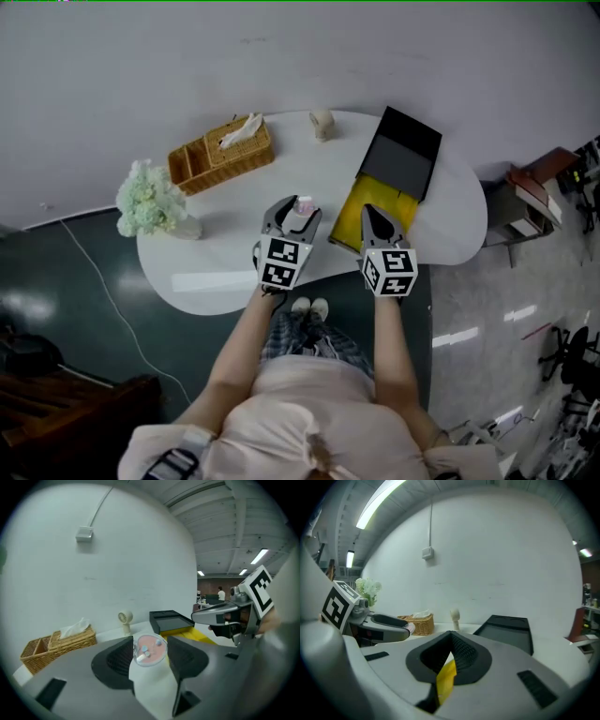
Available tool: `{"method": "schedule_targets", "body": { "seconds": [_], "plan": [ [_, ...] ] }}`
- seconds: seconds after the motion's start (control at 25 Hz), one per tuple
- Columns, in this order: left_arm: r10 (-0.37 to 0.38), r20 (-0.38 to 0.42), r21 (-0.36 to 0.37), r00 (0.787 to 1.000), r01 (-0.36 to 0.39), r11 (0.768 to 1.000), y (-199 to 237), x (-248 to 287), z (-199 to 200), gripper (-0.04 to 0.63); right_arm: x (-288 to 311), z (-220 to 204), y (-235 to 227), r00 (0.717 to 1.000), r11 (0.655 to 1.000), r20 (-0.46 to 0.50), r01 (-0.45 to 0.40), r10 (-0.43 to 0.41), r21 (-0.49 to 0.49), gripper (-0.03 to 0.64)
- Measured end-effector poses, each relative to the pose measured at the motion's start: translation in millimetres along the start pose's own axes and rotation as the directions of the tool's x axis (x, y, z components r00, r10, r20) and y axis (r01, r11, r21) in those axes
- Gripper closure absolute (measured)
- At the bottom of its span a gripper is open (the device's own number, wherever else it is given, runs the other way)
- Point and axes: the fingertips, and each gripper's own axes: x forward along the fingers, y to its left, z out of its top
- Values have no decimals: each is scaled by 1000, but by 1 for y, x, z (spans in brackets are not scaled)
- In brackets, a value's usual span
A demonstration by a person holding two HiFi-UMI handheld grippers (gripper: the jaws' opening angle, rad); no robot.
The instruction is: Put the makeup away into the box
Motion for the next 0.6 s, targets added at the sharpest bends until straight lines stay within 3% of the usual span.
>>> {"method": "schedule_targets", "body": {
  "seconds": [0.28,0.6],
  "plan": [
    [-137,-12,60,991,137,989,-81,65,28,353,-38,-14,-83,990,988,-13,143,-142,58,601],
    [-237,-116,67,965,246,967,-149,134,26,353,-45,-24,-141,979,973,-45,205,-201,107,601]
  ]
}}
